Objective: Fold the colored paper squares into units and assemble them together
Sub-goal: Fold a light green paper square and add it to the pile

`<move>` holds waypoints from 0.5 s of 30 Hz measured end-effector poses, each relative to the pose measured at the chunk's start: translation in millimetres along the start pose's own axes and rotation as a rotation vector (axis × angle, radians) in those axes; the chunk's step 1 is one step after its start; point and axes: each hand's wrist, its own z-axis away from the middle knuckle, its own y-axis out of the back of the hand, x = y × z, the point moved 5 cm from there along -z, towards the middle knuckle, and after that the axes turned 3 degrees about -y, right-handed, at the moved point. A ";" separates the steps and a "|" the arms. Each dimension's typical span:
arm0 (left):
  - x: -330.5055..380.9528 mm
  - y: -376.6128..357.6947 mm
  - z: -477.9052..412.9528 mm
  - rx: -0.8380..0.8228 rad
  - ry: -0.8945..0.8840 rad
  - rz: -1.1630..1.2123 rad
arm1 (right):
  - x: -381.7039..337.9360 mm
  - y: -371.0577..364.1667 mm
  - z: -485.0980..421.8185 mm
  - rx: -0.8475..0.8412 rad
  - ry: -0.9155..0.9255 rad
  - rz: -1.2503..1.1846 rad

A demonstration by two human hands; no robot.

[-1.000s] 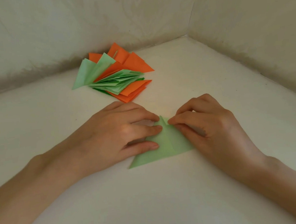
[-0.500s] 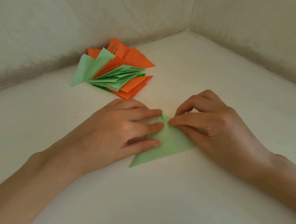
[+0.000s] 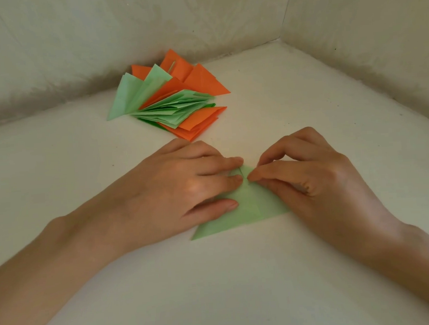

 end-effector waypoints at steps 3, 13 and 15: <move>-0.2 -1.1 0.1 0.000 0.005 0.008 | -0.4 -0.9 -0.2 -0.004 -0.002 -0.003; -0.6 -1.5 0.6 -0.005 0.008 0.022 | 0.2 -1.8 0.0 -0.025 -0.016 -0.003; -1.3 -1.6 0.3 -0.008 0.010 0.024 | 0.2 -1.3 -0.1 -0.024 -0.014 -0.003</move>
